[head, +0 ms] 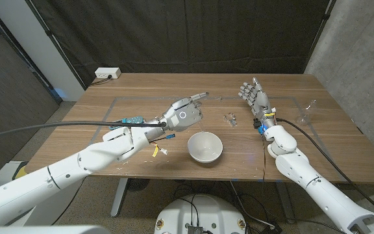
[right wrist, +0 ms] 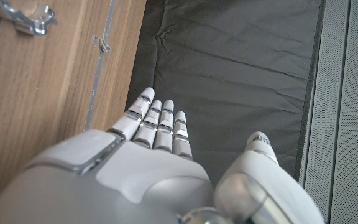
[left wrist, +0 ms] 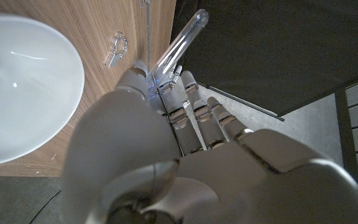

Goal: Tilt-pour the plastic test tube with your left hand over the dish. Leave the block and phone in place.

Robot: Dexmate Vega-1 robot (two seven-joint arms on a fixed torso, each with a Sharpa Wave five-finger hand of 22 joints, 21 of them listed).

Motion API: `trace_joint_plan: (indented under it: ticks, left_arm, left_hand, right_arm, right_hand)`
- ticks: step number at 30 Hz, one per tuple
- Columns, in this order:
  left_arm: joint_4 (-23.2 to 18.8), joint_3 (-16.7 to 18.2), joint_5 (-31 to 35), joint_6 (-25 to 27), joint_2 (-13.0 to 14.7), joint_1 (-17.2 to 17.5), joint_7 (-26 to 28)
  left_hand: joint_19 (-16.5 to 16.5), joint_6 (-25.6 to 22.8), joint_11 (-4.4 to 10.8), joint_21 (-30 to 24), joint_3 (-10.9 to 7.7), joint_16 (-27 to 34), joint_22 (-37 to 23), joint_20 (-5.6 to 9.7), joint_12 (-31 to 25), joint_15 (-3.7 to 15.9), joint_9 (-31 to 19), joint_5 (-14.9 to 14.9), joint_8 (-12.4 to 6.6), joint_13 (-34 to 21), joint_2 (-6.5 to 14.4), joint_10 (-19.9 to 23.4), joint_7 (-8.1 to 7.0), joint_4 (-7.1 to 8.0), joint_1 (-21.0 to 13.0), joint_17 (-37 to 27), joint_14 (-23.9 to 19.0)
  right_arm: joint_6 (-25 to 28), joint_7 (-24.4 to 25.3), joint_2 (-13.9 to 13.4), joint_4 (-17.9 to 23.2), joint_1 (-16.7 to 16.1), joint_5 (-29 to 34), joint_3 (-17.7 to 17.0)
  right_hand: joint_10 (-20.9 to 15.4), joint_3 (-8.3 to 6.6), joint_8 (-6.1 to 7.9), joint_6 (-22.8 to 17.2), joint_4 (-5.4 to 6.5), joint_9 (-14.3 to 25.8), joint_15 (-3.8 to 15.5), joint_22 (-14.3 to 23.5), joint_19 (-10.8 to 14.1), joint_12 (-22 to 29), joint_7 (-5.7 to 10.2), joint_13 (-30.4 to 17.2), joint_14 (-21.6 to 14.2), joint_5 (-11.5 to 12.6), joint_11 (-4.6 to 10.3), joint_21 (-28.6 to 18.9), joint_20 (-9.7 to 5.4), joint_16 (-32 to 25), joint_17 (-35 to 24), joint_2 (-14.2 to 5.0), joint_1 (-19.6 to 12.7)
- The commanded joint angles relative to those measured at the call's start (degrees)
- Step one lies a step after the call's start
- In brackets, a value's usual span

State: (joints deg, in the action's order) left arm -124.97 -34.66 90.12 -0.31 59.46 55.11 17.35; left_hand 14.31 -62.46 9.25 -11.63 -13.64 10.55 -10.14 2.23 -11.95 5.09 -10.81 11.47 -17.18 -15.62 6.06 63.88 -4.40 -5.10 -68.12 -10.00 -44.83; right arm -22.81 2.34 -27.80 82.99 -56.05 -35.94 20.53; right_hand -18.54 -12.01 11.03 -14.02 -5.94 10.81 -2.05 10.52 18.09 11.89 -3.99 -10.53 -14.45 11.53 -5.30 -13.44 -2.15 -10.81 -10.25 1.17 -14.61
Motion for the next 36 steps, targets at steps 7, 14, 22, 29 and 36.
trace_joint_plan:
  ticks: [7, 14, 22, 29, 36]
  left_arm:
    - [-0.13, -2.67, 8.93, -3.89, 0.70, -5.34, 0.07]
    - [-0.60, -3.40, 14.38, -2.38, 1.18, -5.99, -0.27]
    - [-0.17, -4.67, 17.19, -1.09, 0.63, -6.37, -0.62]
    - [-0.23, -3.86, 10.26, -1.73, -0.88, -5.90, -3.22]
    - [1.03, -3.18, 4.69, -1.05, -2.89, -5.27, -5.06]
  left_hand:
    - [-0.19, -0.45, 2.48, 0.29, -0.96, -0.12, 0.03, 4.84, -0.55, 7.18, -0.11, 0.57, -0.23, -0.21, 0.23, 2.28, 0.14, 1.16, -0.10, -0.15, 0.32]
    - [0.04, -0.44, 2.46, 0.20, -1.28, -0.07, 0.05, 5.34, -0.71, 7.35, -0.12, 0.65, -0.24, -0.34, 0.34, 2.66, 0.22, 1.07, -0.54, -0.16, 0.20]
    - [-0.08, -0.52, 2.40, 0.25, -1.37, -0.16, 0.06, 5.43, -0.71, 7.38, -0.12, 0.66, -0.27, -0.43, 0.22, 2.64, 0.05, 1.07, -0.67, -0.14, 0.40]
    - [-0.14, -0.34, 2.43, 0.27, -1.43, -0.24, 0.05, 5.43, -0.69, 7.35, -0.13, 0.65, -0.21, -0.53, 0.13, 2.61, -0.23, 1.17, -0.66, -0.14, 0.73]
    - [-0.18, -0.26, 2.43, 0.28, -1.49, -0.18, 0.05, 5.42, -0.62, 7.31, -0.14, 0.65, -0.20, -0.60, 0.15, 2.43, -0.09, 1.32, -0.60, -0.17, 0.74]
  right_arm:
    - [-0.53, -0.40, 0.46, -0.52, -0.04, -0.71, -0.06]
    - [-1.16, -1.36, 0.94, -1.67, 0.22, -1.36, -0.06]
    - [-0.32, -0.98, 0.54, -1.60, -0.13, -1.45, -0.14]
    - [-0.04, -1.25, 0.38, -1.87, 0.03, -1.55, -0.10]
    - [0.40, -0.98, 0.07, -1.45, -0.02, -1.51, -0.22]
  right_hand:
    - [-0.43, -0.07, 0.24, -0.44, -0.08, 0.06, 0.10, 0.21, 0.61, 0.49, 0.07, -0.17, -0.58, -0.10, 0.02, 0.23, -0.10, -0.08, -0.27, -0.41, -0.45]
    - [-0.46, -0.02, 0.22, -0.40, -0.07, 0.06, 0.12, 0.21, 0.62, 0.49, 0.02, -0.17, -0.55, -0.12, -0.25, 0.30, -0.07, -0.05, -0.28, -0.42, -0.42]
    - [-0.46, 0.02, 0.22, -0.42, -0.07, 0.06, 0.10, 0.22, 0.62, 0.47, -0.01, -0.17, -0.57, -0.13, -0.11, 0.38, -0.04, -0.04, -0.28, -0.45, -0.41]
    - [-0.43, 0.03, 0.21, -0.40, -0.09, 0.06, 0.14, 0.22, 0.67, 0.45, -0.02, -0.17, -0.54, -0.13, -0.03, 0.43, -0.04, -0.01, -0.28, -0.48, -0.44]
    - [-0.45, 0.07, 0.21, -0.41, -0.10, 0.06, 0.10, 0.23, 0.67, 0.45, -0.03, -0.18, -0.54, -0.13, -0.07, 0.49, -0.04, 0.00, -0.28, -0.49, -0.44]
